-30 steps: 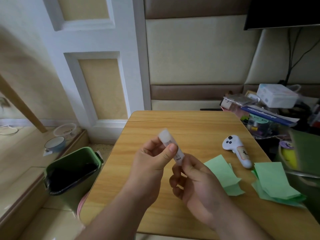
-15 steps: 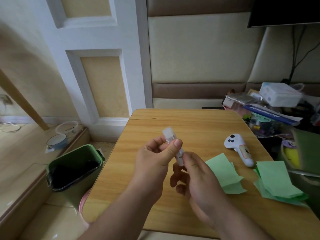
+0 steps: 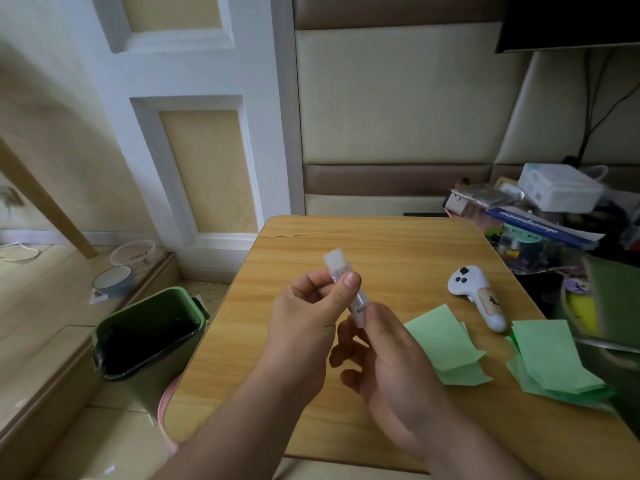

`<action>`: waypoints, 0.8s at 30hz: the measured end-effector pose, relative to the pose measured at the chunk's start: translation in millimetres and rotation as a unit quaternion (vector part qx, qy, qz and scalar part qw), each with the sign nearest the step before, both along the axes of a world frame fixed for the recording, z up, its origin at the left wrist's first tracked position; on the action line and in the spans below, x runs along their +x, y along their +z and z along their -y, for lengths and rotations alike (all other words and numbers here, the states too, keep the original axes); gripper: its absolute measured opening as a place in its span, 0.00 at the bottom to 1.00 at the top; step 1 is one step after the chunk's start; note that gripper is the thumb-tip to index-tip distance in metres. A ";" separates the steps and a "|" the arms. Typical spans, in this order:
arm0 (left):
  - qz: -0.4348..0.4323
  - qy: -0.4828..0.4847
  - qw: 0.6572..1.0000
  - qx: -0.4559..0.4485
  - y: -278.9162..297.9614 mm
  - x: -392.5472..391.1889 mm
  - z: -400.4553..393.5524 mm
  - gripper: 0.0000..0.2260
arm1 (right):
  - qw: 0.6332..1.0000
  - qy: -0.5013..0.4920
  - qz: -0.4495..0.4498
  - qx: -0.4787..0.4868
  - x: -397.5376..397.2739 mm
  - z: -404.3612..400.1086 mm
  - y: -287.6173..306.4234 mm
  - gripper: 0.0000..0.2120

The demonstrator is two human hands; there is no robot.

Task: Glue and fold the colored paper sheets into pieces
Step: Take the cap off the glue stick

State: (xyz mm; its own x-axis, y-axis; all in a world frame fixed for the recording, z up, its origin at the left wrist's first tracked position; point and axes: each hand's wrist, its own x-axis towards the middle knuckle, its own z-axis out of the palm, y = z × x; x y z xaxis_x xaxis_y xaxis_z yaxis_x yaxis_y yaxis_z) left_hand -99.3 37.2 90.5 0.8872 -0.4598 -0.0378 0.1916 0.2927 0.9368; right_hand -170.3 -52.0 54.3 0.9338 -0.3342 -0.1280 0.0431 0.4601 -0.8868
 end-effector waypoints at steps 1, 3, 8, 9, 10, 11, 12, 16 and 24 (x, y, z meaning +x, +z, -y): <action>0.001 -0.007 1.000 0.005 0.4 -0.8 0.3 0.21 | 1.000 0.003 -0.008 0.025 0.6 -0.3 1.0 0.22; 0.008 -0.009 1.000 0.008 1.6 -2.8 1.3 0.20 | 0.996 0.017 -0.036 0.079 1.1 1.0 4.6 0.29; 0.018 0.003 1.000 -0.013 1.2 -2.7 1.1 0.20 | 0.995 0.031 -0.045 0.082 -0.4 1.3 4.1 0.28; 0.018 0.005 1.000 -0.014 1.4 -2.1 0.2 0.20 | 0.997 0.026 -0.034 0.071 -0.4 0.3 2.9 0.24; 0.016 0.008 1.000 -0.013 1.9 -1.9 -0.5 0.21 | 0.998 0.019 -0.021 0.061 -0.3 -0.7 2.4 0.22; 0.015 0.007 1.000 -0.011 2.2 -1.7 -0.9 0.21 | 0.998 0.014 -0.011 0.056 0.1 -1.7 2.0 0.21; 0.014 0.003 1.000 -0.004 2.0 -1.9 -1.0 0.20 | 0.998 0.013 -0.005 0.056 0.8 -2.6 1.7 0.21; 0.022 -0.012 1.000 0.018 1.6 -4.5 0.2 0.20 | 0.994 0.035 -0.033 0.102 1.0 -2.1 5.0 0.28; 0.027 0.013 1.000 0.000 1.2 -3.3 0.6 0.18 | 0.997 0.014 -0.038 0.068 1.4 3.4 5.3 0.17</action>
